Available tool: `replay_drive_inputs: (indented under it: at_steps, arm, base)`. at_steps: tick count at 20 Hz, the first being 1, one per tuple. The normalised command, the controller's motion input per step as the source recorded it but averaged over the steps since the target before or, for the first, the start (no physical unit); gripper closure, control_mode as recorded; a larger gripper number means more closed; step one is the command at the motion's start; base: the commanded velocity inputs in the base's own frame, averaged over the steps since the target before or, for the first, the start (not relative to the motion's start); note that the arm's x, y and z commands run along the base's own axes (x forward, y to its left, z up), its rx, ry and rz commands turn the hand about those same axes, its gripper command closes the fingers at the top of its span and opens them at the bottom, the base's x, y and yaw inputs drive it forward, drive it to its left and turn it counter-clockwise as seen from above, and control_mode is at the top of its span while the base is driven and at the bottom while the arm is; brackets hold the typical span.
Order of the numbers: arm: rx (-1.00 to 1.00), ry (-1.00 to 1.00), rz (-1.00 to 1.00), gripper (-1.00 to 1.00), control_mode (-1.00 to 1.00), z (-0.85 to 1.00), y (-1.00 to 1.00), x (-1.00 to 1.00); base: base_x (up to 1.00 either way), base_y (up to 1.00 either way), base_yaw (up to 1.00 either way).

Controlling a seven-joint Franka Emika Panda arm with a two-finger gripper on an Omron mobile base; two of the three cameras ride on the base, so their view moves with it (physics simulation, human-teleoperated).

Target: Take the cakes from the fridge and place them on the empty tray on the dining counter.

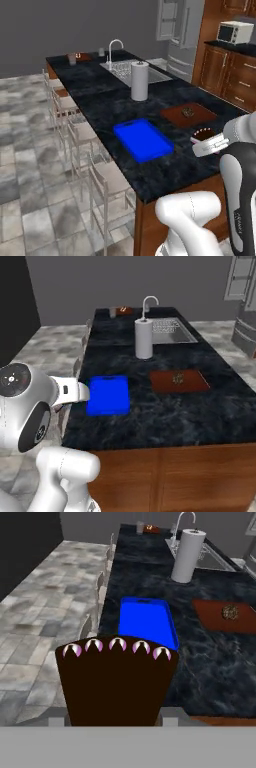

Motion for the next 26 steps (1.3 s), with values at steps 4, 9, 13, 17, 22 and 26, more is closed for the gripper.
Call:
replay_drive_inputs:
  at_steps: [4,9,13,17,22,26]
  arm:
    - [0.00,0.00,0.00,1.00,1.00,0.00,0.00,0.00]
    - [0.00,0.00,0.00,1.00,1.00,0.00,0.00,0.00]
    - [0.00,0.00,0.00,1.00,1.00,0.00,0.00,0.00]
    - [0.00,0.00,0.00,1.00,1.00,0.00,0.00,0.00]
    - [0.00,0.00,0.00,1.00,1.00,0.00,0.00,0.00]
    - [0.00,0.00,0.00,1.00,1.00,0.00,0.00,0.00]
  base:
    - [0.70,-0.32,0.61]
    - [0.69,-0.28,0.55]
    - [0.62,-0.29,0.44]
    - [0.54,-0.05,0.20]
    - [0.39,0.00,0.02]
    - [0.36,0.00,-0.01]
